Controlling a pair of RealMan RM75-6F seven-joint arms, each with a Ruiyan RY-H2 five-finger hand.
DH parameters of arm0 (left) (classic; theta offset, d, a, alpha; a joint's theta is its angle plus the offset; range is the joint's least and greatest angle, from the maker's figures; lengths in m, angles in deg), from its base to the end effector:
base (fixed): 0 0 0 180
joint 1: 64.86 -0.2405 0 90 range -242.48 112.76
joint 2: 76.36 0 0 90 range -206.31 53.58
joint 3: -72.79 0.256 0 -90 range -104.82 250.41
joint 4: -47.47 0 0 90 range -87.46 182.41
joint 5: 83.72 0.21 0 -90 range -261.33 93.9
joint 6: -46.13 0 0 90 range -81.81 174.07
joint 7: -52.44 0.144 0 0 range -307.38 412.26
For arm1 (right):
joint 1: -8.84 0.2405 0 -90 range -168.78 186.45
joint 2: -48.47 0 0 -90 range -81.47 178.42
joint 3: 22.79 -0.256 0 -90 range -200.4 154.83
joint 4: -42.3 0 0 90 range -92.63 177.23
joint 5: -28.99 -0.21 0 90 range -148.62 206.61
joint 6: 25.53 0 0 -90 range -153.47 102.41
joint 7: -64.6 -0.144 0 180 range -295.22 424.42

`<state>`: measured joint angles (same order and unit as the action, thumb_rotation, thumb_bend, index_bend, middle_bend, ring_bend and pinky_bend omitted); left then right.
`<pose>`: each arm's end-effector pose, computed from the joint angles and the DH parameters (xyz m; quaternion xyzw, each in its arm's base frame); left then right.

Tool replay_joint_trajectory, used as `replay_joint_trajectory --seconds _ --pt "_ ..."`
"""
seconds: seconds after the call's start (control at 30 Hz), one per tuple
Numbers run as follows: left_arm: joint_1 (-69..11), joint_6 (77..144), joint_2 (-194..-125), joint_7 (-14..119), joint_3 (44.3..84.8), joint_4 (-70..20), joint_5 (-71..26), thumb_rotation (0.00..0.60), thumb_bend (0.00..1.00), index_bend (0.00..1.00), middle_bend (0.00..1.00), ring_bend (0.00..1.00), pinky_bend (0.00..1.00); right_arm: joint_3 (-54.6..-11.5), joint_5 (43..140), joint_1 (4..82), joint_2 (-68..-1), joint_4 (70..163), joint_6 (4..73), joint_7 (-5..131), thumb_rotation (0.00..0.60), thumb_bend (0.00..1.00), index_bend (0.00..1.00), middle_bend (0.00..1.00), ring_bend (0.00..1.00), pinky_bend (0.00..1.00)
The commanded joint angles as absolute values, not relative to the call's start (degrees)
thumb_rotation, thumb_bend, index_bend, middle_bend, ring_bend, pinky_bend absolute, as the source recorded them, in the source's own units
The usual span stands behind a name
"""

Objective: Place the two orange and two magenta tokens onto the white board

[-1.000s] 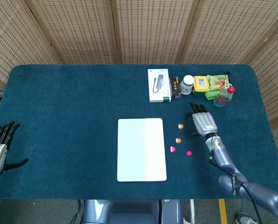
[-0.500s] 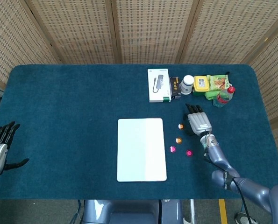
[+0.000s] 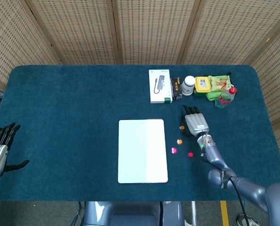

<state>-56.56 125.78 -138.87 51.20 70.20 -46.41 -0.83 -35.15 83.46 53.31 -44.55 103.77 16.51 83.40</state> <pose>-0.3093 0.1978 0.1554 -0.6040 -0.4165 -0.3748 0.5668 -0.2253 -0.4041 -0.0123 0.7176 -0.4157 0.2586 0.4954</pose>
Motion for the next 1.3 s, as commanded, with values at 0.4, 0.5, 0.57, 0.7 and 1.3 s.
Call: replay_joint_trajectory --seconds 0.4,0.5,0.57,0.7,1.3 --pt "-56.5 125.5 -138.7 51.0 70.2 -46.5 -1.0 0.600 0.00 0.00 0.00 0.00 0.00 -34.7 81.2 53.9 -46.2 100.3 15.6 84.2 0.600 0.31 0.38 0.00 0.00 0.00" --pt "-56.5 125.5 -138.8 51.1 70.2 -46.5 -1.1 0.600 0.00 0.00 0.00 0.00 0.00 -34.7 81.3 54.0 -46.3 100.2 15.4 84.1 0.600 0.31 0.38 0.00 0.00 0.00" --pt "-56.5 125.5 -138.8 51.2 70.2 -46.6 -1.1 0.600 0.00 0.00 0.00 0.00 0.00 -34.6 81.2 54.1 -46.5 100.0 15.3 84.0 0.600 0.32 0.39 0.00 0.00 0.00" --pt "-56.5 125.5 -138.8 51.2 70.2 -46.6 -1.2 0.600 0.00 0.00 0.00 0.00 0.00 -34.6 81.0 54.3 -47.0 99.3 15.0 84.0 0.600 0.33 0.47 0.00 0.00 0.00" --pt "-56.4 125.2 -138.7 51.0 70.1 -46.9 -1.5 0.600 0.00 0.00 0.00 0.00 0.00 -35.2 81.0 54.6 -46.6 100.0 14.8 82.7 0.600 0.34 0.51 0.01 0.00 0.00"
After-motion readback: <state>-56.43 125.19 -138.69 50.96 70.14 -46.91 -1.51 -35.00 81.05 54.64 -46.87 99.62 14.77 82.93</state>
